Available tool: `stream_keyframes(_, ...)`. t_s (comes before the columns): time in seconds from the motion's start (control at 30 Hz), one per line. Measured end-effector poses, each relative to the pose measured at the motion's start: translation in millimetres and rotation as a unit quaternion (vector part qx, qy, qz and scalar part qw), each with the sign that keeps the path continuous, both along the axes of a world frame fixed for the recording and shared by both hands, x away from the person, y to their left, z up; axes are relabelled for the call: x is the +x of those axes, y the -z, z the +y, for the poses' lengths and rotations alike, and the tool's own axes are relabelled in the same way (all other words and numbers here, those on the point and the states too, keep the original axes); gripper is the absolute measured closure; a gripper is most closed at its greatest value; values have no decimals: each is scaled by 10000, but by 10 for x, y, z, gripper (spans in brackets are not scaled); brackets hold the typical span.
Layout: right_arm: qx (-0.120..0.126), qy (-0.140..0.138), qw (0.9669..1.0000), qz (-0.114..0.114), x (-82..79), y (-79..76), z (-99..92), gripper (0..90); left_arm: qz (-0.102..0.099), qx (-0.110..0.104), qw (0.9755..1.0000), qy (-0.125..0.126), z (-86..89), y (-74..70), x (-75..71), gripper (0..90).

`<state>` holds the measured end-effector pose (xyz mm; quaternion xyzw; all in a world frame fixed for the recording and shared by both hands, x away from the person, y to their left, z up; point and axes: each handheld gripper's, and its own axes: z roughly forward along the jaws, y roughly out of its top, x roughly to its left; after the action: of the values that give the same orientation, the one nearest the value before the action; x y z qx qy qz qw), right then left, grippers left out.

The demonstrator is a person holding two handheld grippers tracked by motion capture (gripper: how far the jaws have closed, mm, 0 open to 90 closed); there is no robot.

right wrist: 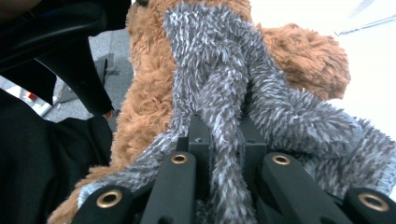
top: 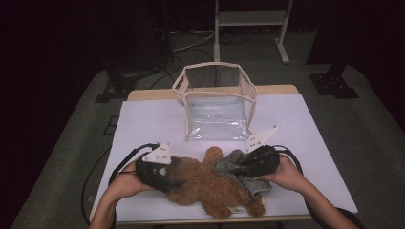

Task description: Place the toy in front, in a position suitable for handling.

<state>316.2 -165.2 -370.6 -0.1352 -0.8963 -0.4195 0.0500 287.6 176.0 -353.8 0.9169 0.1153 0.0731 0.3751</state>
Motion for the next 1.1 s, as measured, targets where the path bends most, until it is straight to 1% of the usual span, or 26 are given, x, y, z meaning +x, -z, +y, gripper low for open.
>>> stream_keyframes(0.07,-58,-14,10000,-47,-22,-15,-5,794,75,-43,10000,-41,64,35,-15,312)
stream_keyframes(0.1,-79,-13,10000,-56,-28,-19,-10,794,106,-27,9999,-46,82,60,-17,312)
stream_keyframes(0.17,-107,7,9999,-47,-32,-23,-28,794,164,-90,9998,-51,101,106,-22,313)
stream_keyframes(0.23,-125,20,9999,-67,-27,-31,-45,793,210,-155,9996,-79,92,142,-28,316)
stream_keyframes(0.27,-128,41,9999,-97,-31,-51,-52,792,202,-123,9997,-53,81,161,-30,324)
stream_keyframes(0.33,-122,51,9997,-229,-26,-112,-42,791,247,-141,9996,17,54,197,-38,357)
stream_keyframes(0.37,-132,46,9996,-258,-24,-146,-19,791,256,-131,9996,49,44,202,-39,365)
stream_keyframes(0.47,-170,-63,9992,-364,7,-223,108,791,286,-179,9993,141,-4,220,-42,389)
stream_keyframes(0.57,-175,-247,9987,-414,50,-264,312,791,316,-235,9991,180,-47,239,-40,395)
stream_keyframes(0.6,-179,-298,9987,-368,49,-271,387,791,312,-238,9991,190,-55,241,-39,394)
stream_keyframes(0.63,-203,-388,9983,-397,48,-269,458,791,310,-236,9991,188,-60,240,-38,394)
stream_keyframes(0.7,-311,-516,9973,-408,19,-245,569,791,294,-230,9991,194,-60,240,-39,394)
stream_keyframes(0.73,-403,-560,9967,-438,7,-223,592,791,271,-219,9992,201,-54,236,-41,393)
stream_keyframes(0.8,-458,-529,9968,-395,4,-191,562,793,207,-198,9995,151,-32,212,-51,374)
stream_keyframes(0.87,-548,-428,9967,-427,5,-169,479,794,115,-166,9997,116,19,158,-59,349)
stream_keyframes(0.93,-509,-345,9973,-409,15,-145,379,794,56,-201,9998,56,78,115,-78,343)
stream_keyframes(1.0,-520,-214,9976,-399,19,-133,288,795,66,-202,9998,21,130,112,-89,335)
stream_keyframes(1.07,-577,-107,9972,-469,30,-132,216,795,133,-79,9999,24,162,154,-103,322)
stream_keyframes(1.1,-630,-37,9966,-521,32,-135,187,795,186,-73,9998,5,174,186,-111,319)
